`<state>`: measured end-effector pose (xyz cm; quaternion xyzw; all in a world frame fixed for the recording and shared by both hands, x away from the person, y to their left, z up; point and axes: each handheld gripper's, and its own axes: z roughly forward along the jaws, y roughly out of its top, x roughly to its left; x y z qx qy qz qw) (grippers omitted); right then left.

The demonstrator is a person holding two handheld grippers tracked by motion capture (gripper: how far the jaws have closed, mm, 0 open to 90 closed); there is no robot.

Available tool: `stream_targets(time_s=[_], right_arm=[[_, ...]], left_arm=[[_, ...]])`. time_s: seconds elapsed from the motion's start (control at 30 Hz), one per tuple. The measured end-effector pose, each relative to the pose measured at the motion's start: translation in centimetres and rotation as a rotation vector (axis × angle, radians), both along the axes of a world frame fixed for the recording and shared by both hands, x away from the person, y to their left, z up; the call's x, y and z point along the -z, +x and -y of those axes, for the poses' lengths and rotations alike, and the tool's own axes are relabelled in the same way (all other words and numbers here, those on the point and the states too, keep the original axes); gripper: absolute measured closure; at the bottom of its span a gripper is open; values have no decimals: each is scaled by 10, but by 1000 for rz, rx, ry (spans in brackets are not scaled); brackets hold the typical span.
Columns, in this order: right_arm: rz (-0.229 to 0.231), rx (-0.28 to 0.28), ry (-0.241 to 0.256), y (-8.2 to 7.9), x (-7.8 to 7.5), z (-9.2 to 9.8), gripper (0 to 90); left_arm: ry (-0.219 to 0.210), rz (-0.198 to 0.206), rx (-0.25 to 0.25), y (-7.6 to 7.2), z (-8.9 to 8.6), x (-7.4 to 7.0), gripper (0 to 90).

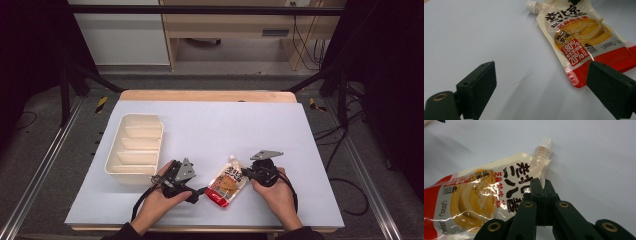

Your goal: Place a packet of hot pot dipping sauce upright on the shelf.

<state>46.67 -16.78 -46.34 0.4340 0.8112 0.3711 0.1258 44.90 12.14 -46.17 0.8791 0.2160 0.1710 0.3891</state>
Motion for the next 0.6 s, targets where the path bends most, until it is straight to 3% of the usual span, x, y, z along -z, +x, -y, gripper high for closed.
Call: stream_targets(time_s=[0.43, 0.6], right_arm=[[43, -24, 14, -1, -9, -1, 900], [71, -49, 9, 0, -19, -5, 900]], left_arm=[[11, -9, 11, -1, 1, 2, 88], [-16, -8, 33, -2, 0, -2, 83]])
